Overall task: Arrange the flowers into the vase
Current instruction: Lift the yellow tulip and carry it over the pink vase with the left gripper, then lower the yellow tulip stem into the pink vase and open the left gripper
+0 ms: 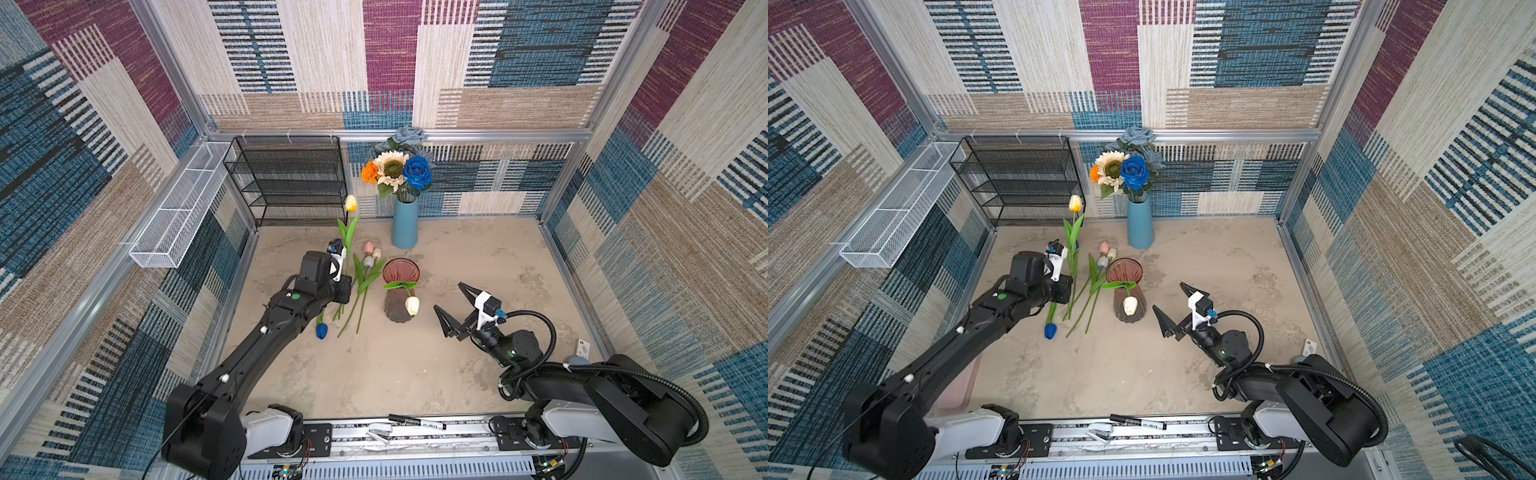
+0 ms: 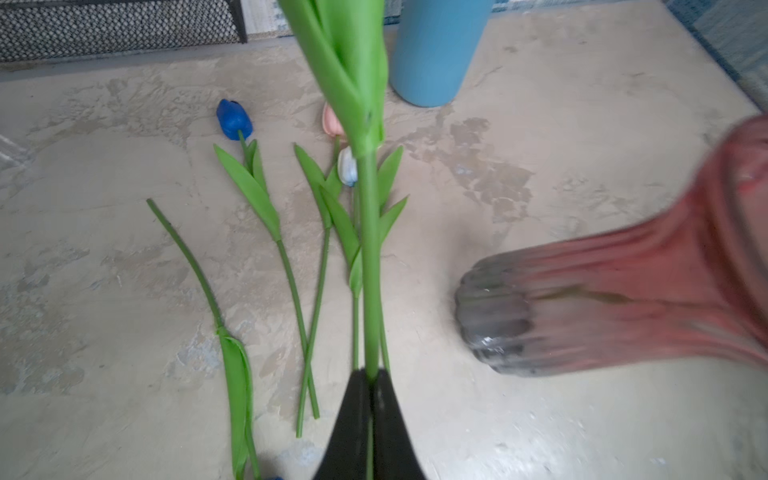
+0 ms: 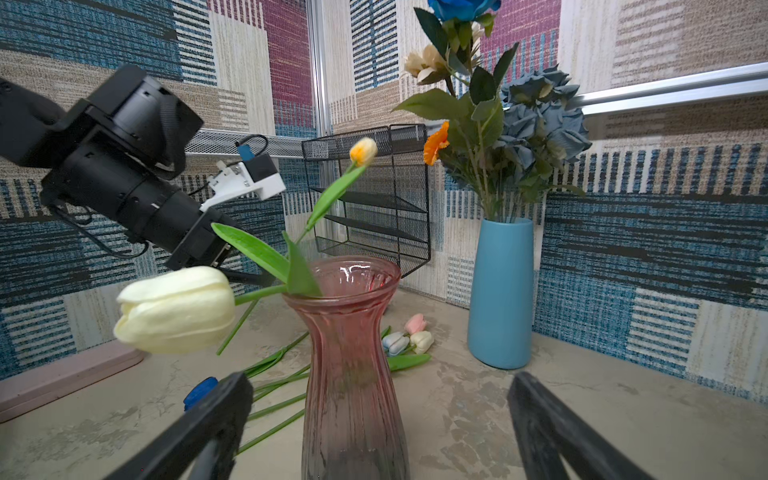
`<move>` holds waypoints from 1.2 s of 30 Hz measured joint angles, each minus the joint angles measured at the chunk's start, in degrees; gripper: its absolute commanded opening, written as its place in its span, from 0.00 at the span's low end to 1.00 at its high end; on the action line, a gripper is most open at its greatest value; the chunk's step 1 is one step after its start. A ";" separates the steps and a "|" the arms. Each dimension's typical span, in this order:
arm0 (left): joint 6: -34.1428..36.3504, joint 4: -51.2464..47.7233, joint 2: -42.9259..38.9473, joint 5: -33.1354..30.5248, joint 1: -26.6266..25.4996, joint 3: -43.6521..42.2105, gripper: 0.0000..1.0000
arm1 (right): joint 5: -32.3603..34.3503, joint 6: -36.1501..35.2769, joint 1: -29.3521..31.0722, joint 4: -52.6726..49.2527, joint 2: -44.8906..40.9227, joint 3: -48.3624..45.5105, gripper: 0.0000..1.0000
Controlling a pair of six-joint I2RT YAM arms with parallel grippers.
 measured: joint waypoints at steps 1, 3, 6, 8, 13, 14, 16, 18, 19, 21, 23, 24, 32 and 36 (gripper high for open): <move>0.09 3.91 -2.54 1.49 0.00 -2.67 0.00 | 0.00 0.00 0.00 0.00 0.02 0.00 1.00; 0.28 9.66 -6.47 4.35 0.00 -6.51 0.00 | 0.00 0.02 0.00 0.00 0.04 0.00 1.00; 0.72 17.97 -11.21 9.64 -0.22 -10.58 0.00 | 0.00 0.20 0.00 0.02 0.31 0.00 1.00; 1.11 23.02 -13.35 13.25 -0.72 -12.20 0.00 | 0.00 0.20 0.00 0.02 0.39 0.00 1.00; 1.14 31.95 -13.90 19.47 -2.10 -12.26 0.00 | -0.02 0.20 0.00 0.02 0.42 0.00 1.00; 1.11 33.44 -13.14 20.44 -2.38 -11.45 0.00 | -0.02 0.20 0.02 0.02 0.37 0.00 1.00; 1.09 35.95 -11.61 21.79 -2.97 -9.92 0.00 | -0.02 0.20 0.00 0.02 0.33 0.00 1.00; 1.07 38.91 -9.64 22.93 -3.65 -8.33 0.00 | -0.02 0.20 0.00 0.02 0.33 0.00 1.00; 1.09 40.57 -8.31 23.80 -3.98 -7.43 0.00 | -0.02 0.20 0.00 0.02 0.33 0.00 1.00; 1.09 43.10 -5.55 24.41 -4.48 -5.81 0.00 | -0.04 0.20 0.00 0.02 0.35 0.00 1.00; 1.09 45.75 -2.93 25.00 -4.90 -4.66 0.00 | -0.04 0.20 0.00 0.02 0.35 0.00 1.00; 1.07 47.30 -1.55 25.09 -5.03 -4.24 0.00 | -0.04 0.20 0.00 0.02 0.33 -0.02 1.00; 0.90 54.27 6.21 26.27 -5.49 -4.48 0.00 | -0.02 0.15 0.00 0.00 -0.35 -0.02 1.00; 1.07 54.40 6.95 26.12 -5.90 -6.58 0.00 | 0.00 0.15 0.00 0.00 -0.55 -0.07 1.00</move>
